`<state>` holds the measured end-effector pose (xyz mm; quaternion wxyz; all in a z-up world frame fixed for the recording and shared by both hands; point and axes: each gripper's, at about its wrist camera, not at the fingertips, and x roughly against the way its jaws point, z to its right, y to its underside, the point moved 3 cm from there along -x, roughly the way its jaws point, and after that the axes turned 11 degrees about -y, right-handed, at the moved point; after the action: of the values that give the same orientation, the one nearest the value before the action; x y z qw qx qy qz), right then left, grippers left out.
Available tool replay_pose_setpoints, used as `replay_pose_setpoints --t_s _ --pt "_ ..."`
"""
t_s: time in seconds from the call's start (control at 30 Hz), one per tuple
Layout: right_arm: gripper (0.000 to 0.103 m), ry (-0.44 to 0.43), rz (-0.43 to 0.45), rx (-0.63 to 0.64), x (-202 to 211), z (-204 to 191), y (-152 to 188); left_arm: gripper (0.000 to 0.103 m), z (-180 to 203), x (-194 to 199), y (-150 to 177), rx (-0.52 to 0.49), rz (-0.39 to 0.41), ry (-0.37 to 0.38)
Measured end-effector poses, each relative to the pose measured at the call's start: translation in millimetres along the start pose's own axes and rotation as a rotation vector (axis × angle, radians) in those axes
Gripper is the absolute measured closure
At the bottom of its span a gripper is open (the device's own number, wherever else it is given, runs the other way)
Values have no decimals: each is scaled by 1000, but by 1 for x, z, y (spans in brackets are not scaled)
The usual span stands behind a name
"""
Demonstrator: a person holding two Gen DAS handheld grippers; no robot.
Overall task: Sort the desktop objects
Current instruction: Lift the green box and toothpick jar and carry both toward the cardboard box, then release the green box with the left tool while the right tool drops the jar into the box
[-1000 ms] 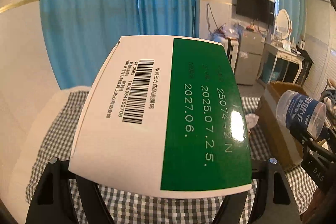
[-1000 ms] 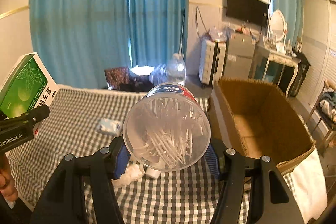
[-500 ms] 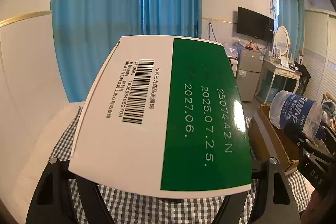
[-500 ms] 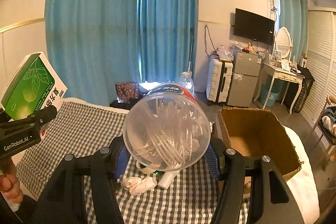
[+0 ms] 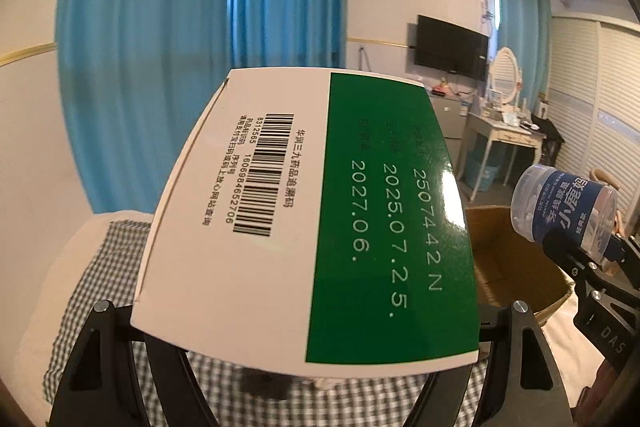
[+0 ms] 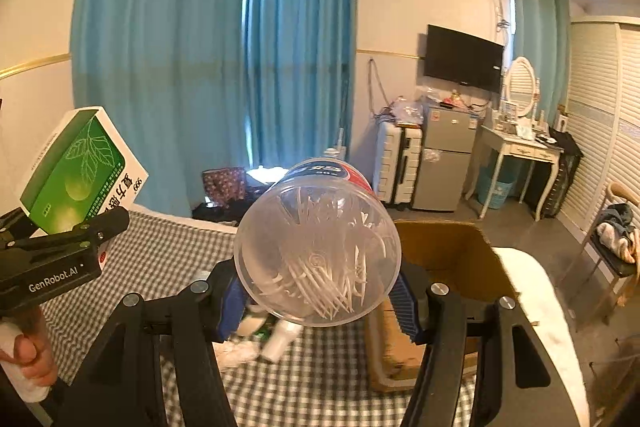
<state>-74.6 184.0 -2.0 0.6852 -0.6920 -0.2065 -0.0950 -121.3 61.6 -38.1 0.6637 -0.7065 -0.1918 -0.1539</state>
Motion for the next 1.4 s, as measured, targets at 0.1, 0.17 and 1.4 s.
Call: replay_pose_setpoints --t_s 0.1,0.17,1.4 --pt "43 26 -1 -3 6 19 -2 22 23 -2 -8 -6 2 34" --pt "43 45 -5 -4 9 34 -4 22 40 -5 -12 -5 5 61" --pt "43 107 -244 -160 -95 231 55 22 273 -132 13 -322 -154 266"
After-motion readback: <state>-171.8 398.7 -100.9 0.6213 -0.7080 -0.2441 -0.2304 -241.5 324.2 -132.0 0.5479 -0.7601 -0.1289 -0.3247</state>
